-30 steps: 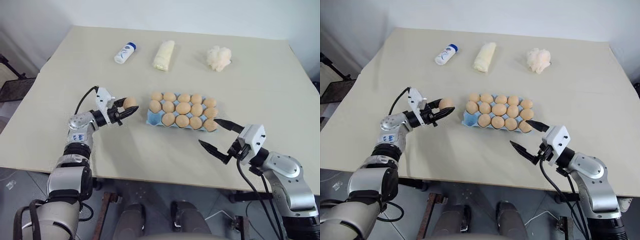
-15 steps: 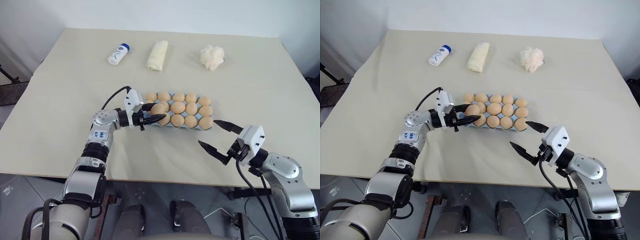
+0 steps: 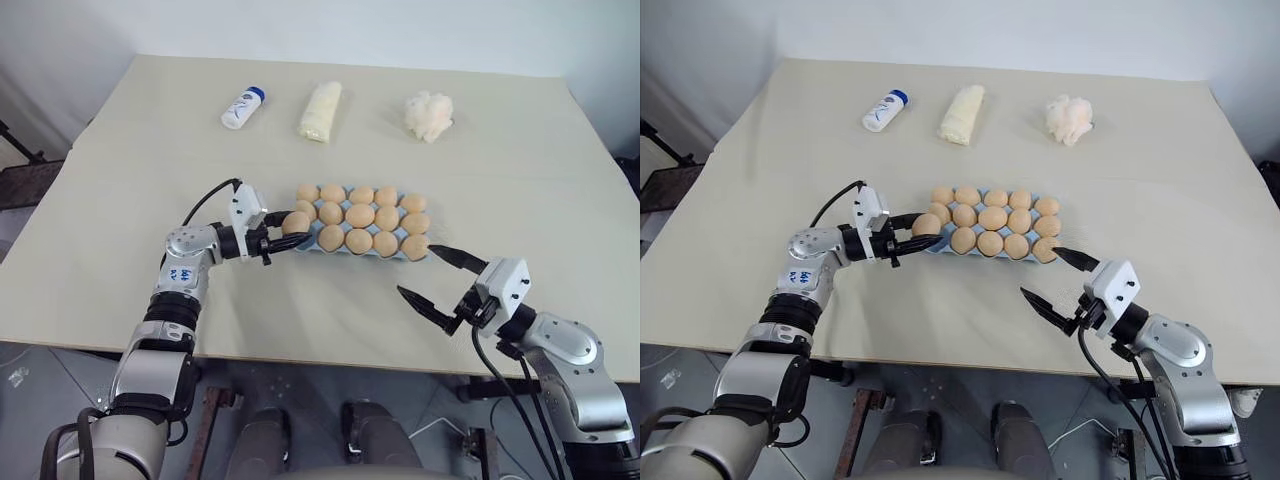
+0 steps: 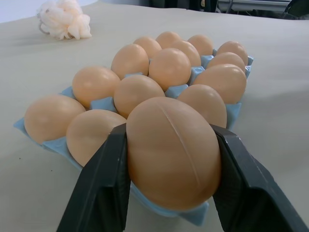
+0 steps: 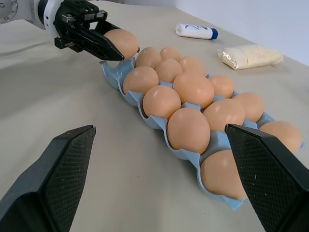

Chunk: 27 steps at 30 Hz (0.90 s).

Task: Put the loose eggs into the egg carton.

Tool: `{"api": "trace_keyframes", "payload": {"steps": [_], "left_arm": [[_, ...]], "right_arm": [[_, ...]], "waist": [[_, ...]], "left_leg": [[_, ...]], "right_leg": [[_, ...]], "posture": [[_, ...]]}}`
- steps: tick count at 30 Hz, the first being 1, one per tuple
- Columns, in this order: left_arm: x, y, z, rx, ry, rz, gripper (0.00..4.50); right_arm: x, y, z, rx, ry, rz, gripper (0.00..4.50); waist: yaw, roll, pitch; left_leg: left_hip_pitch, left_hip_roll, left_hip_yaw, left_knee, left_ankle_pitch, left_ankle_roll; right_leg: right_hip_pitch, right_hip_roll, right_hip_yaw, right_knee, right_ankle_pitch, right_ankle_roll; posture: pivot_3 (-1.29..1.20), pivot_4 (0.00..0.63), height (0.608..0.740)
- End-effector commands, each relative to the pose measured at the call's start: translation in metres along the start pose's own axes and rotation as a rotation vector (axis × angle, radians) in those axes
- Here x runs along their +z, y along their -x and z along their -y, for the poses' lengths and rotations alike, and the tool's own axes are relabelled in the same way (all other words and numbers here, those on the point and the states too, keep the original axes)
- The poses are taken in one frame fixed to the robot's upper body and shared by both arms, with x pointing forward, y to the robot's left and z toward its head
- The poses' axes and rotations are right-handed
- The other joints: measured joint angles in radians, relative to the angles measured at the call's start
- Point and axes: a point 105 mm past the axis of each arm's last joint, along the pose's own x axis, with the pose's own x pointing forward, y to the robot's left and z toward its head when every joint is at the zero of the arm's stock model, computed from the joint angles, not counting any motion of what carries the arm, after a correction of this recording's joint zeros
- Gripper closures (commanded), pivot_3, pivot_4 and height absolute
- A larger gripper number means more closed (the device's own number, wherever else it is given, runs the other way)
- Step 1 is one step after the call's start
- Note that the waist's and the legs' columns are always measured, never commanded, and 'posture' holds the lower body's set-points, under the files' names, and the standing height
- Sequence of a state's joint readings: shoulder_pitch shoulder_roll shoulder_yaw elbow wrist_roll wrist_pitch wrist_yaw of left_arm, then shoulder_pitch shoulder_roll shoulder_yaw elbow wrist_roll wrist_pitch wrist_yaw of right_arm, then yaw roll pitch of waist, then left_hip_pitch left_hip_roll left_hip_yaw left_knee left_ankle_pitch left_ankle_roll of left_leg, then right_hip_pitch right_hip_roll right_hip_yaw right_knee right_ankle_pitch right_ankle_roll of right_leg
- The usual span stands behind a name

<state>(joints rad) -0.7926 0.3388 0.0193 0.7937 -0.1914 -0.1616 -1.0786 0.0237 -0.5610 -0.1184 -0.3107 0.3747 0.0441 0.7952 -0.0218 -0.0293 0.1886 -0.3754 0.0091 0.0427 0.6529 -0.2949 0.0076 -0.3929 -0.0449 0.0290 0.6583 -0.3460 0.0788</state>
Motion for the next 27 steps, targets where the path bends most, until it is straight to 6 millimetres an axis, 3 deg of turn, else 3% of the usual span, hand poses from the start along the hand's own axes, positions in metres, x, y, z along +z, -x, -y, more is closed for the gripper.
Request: {"api": "trace_keyframes", "payload": {"steps": [1, 4, 5, 9, 20, 23, 27], "left_arm": [[0.006, -0.009, 0.002, -0.008, -0.025, 0.034, 1.11], [0.009, -0.009, 0.000, 0.004, -0.039, 0.048, 0.14], [0.010, -0.008, -0.001, 0.013, -0.044, 0.051, 0.05], [0.012, 0.016, -0.009, 0.045, -0.079, 0.021, 0.05], [0.007, 0.120, -0.010, 0.196, -0.072, -0.126, 0.05], [0.005, 0.132, -0.006, 0.257, -0.061, -0.143, 0.05], [0.005, 0.132, -0.003, 0.322, -0.078, -0.137, 0.05]], "right_arm": [[0.010, -0.003, 0.001, 0.006, 0.027, 0.037, 0.00], [0.011, -0.004, 0.002, 0.009, 0.027, 0.040, 0.00], [0.011, -0.004, 0.002, 0.009, 0.027, 0.040, 0.00], [0.011, -0.006, 0.001, 0.017, 0.020, 0.044, 0.00], [0.013, -0.008, 0.014, 0.034, 0.027, 0.043, 0.00], [0.013, -0.009, 0.018, 0.036, 0.017, 0.053, 0.00], [0.012, -0.011, 0.025, 0.031, 0.016, 0.056, 0.00]], "waist": [[0.000, 0.000, 0.000], [-0.002, 0.000, 0.000], [-0.004, 0.000, 0.000], [-0.009, 0.000, 0.000], [-0.006, 0.000, 0.000], [-0.003, 0.000, 0.000], [-0.004, 0.000, 0.000]], "left_leg": [[0.000, 0.000, 0.000, 0.000, 0.000, 0.000], [0.000, 0.000, 0.000, 0.000, 0.000, 0.000], [0.000, 0.000, 0.000, 0.000, 0.000, 0.000], [0.000, 0.000, 0.000, 0.000, 0.000, 0.000], [0.001, 0.000, -0.001, -0.003, 0.000, 0.000], [0.001, 0.000, -0.002, -0.004, 0.000, 0.000], [0.001, 0.000, -0.002, -0.004, 0.000, 0.000]], "right_leg": [[0.000, 0.000, 0.000, 0.000, 0.000, 0.000], [0.000, 0.000, 0.000, 0.000, 0.000, 0.000], [0.000, 0.000, 0.000, 0.000, 0.000, 0.000], [0.000, 0.000, 0.000, 0.000, 0.000, 0.000], [0.000, -0.002, 0.000, -0.002, 0.000, 0.000], [0.000, -0.002, -0.001, -0.003, 0.000, -0.001], [0.001, -0.002, -0.002, -0.003, 0.000, -0.001]], "posture": [[0.00, 0.150, 0.740], [0.00, 0.150, 0.740], [0.00, 0.150, 0.740], [0.00, 0.150, 0.740], [0.00, 0.150, 0.740], [0.00, 0.150, 0.740], [0.00, 0.150, 0.740]]}}
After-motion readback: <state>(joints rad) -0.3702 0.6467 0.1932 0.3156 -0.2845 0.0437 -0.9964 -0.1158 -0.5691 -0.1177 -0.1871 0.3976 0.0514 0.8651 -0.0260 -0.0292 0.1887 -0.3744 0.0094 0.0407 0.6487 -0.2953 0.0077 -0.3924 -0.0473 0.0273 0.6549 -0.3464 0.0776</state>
